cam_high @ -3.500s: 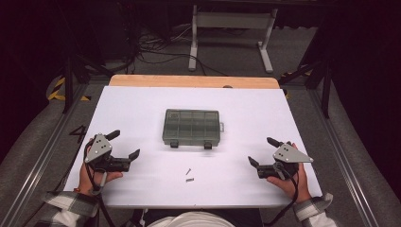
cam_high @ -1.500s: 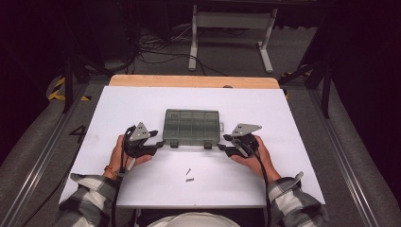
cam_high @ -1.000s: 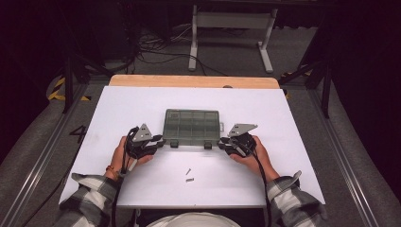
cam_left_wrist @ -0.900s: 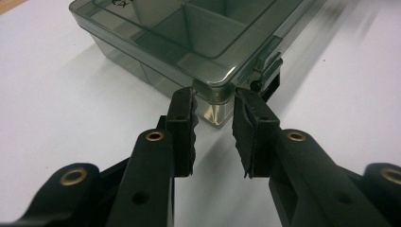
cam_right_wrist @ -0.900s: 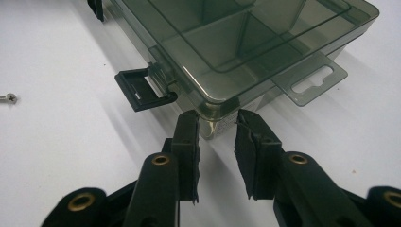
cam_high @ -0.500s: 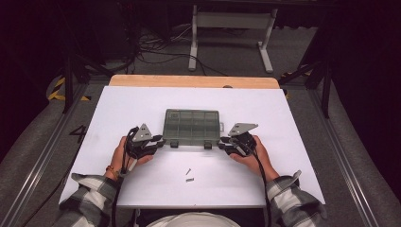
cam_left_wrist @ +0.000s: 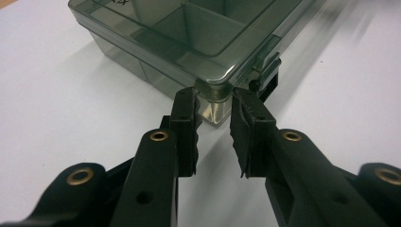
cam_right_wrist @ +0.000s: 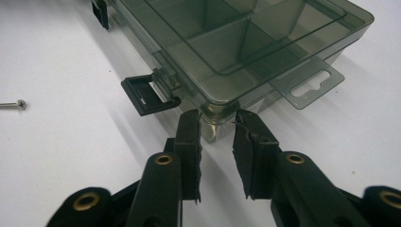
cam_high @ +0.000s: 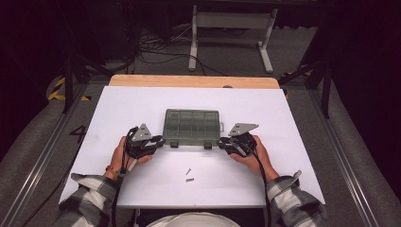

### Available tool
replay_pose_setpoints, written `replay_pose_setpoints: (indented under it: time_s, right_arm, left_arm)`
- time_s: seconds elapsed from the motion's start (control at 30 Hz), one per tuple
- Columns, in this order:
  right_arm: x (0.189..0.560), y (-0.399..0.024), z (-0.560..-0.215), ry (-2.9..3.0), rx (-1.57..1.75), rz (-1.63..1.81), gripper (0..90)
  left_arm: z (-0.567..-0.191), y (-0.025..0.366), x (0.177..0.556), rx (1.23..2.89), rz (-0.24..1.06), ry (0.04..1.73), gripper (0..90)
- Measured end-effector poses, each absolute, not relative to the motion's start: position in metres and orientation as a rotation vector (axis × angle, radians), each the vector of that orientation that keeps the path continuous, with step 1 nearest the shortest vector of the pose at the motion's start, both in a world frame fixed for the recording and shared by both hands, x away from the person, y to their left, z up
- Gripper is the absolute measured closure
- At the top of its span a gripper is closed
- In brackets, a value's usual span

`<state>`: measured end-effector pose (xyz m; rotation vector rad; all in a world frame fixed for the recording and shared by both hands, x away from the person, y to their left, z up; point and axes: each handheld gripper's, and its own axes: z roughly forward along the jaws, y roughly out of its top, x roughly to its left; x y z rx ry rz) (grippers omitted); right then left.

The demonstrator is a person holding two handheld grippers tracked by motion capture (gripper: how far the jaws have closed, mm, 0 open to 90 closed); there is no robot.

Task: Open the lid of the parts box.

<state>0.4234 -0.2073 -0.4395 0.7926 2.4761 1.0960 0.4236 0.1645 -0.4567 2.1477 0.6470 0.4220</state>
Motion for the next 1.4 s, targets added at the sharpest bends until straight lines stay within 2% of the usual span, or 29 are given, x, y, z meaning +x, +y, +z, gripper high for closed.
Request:
replay_pose_setpoints:
  time_s: [0.2,0.5,0.8,1.1,1.2,1.23,1.27,1.4]
  right_arm:
    - [0.423,-0.208,-0.438,2.474,0.793,1.11,77.4]
    - [0.421,-0.21,-0.437,2.457,0.792,1.089,89.4]
    - [0.42,-0.211,-0.434,2.421,0.773,1.107,90.0]
    - [0.419,-0.21,-0.431,2.38,0.743,1.103,86.7]
    - [0.418,-0.211,-0.43,2.349,0.738,1.102,79.2]
    - [0.418,-0.21,-0.43,2.342,0.734,1.101,75.0]
    - [0.418,-0.21,-0.429,2.318,0.717,1.084,66.3]
    - [0.418,-0.208,-0.425,2.283,0.658,1.068,66.0]
  left_arm:
    - [-0.455,0.167,0.422,2.14,0.413,0.642,77.7]
    - [-0.454,0.168,0.421,2.146,0.421,0.631,89.4]
    - [-0.454,0.168,0.422,2.148,0.437,0.634,89.8]
    - [-0.451,0.169,0.422,2.11,0.47,0.638,78.4]
    - [-0.449,0.169,0.423,2.093,0.487,0.645,72.0]
    - [-0.447,0.17,0.424,2.088,0.491,0.643,70.8]
    - [-0.446,0.169,0.424,2.085,0.507,0.647,65.6]
    - [-0.441,0.165,0.43,2.076,0.532,0.638,59.2]
